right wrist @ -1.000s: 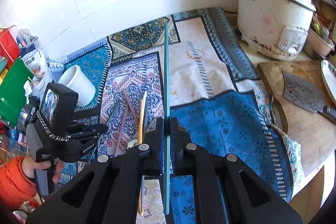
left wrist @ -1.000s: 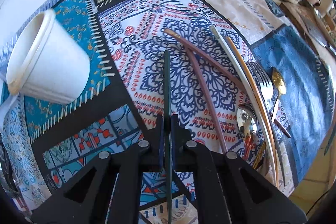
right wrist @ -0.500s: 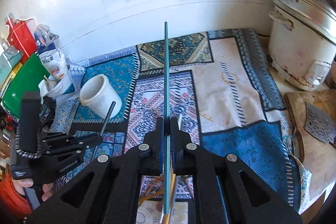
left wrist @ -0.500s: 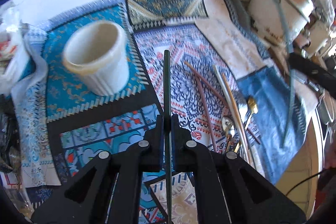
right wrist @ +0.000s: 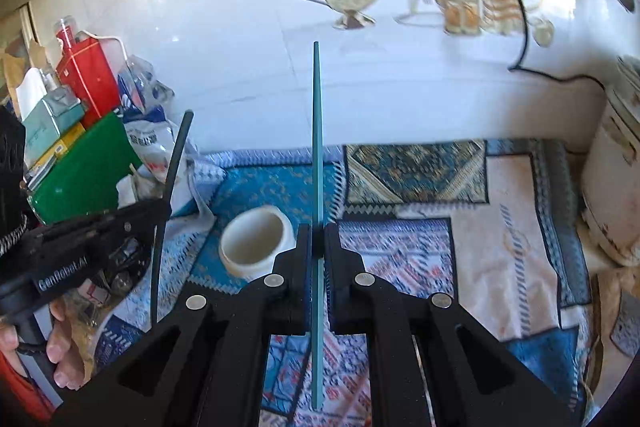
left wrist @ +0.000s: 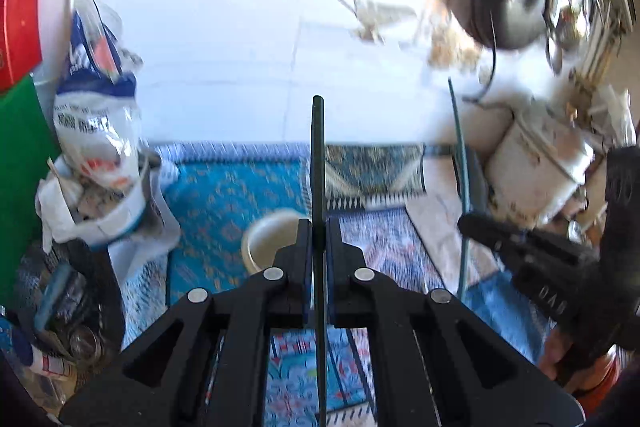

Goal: Organize utensils
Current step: 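Lift both chopsticks and lower them into the white cup with both tools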

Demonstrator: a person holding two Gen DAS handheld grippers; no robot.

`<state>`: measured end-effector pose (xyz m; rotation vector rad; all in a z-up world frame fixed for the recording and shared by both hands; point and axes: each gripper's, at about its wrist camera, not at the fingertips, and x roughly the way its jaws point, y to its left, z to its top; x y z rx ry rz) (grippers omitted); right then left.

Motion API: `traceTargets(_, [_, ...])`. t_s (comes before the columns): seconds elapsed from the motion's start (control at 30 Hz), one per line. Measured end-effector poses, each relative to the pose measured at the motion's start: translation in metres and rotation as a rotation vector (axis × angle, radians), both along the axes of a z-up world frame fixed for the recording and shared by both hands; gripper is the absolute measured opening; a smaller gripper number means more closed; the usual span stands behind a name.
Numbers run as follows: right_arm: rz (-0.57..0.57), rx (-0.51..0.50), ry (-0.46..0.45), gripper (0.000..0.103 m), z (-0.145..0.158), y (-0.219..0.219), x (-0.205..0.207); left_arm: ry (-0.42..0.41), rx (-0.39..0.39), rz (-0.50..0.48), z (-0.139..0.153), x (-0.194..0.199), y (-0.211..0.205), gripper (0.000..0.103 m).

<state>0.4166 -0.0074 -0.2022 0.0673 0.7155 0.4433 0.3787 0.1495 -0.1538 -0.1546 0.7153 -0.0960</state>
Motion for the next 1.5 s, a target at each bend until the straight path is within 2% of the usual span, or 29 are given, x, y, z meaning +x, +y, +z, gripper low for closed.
traceTargets(0.13, [0.014,0.023,-0.038,0.005,0.008,0.017,0.017,-0.065,-0.018,0.048,0.016,0.021,0.017,0.004])
traceTargets(0.33, [0.009,0.059,-0.077,0.005,0.008,0.041,0.047,-0.127,-0.064,0.111,0.017,0.062,0.047,0.004])
traceTargets(0.43, [-0.004,0.082,-0.083,0.005,-0.001,0.053,0.064,-0.155,-0.064,0.137,0.009,0.079,0.054,0.004])
traceTargets(0.57, [-0.020,0.117,-0.072,0.005,-0.019,0.064,0.080,-0.217,-0.109,0.120,-0.006,0.096,0.062,0.004])
traceTargets(0.7, [-0.041,0.139,-0.100,0.005,-0.033,0.074,0.087,-0.236,-0.087,0.121,-0.025,0.110,0.063,0.004])
traceTargets(0.87, [-0.060,0.153,-0.074,0.005,-0.051,0.081,0.094,-0.206,-0.091,0.127,-0.050,0.116,0.069,0.004])
traceTargets(0.93, [-0.054,0.141,-0.058,0.005,-0.056,0.083,0.093,-0.177,-0.108,0.103,-0.061,0.115,0.071,0.004])
traceTargets(1.13, [0.004,0.076,-0.018,0.005,-0.061,0.087,0.075,-0.117,-0.087,0.030,-0.075,0.101,0.064,0.004])
traceTargets(1.33, [0.045,0.020,0.016,0.006,-0.057,0.090,0.064,-0.068,-0.075,-0.010,-0.068,0.086,0.060,0.004])
traceTargets(1.5, [0.069,0.015,0.045,0.006,-0.047,0.087,0.058,-0.034,-0.037,-0.008,-0.058,0.076,0.058,0.005])
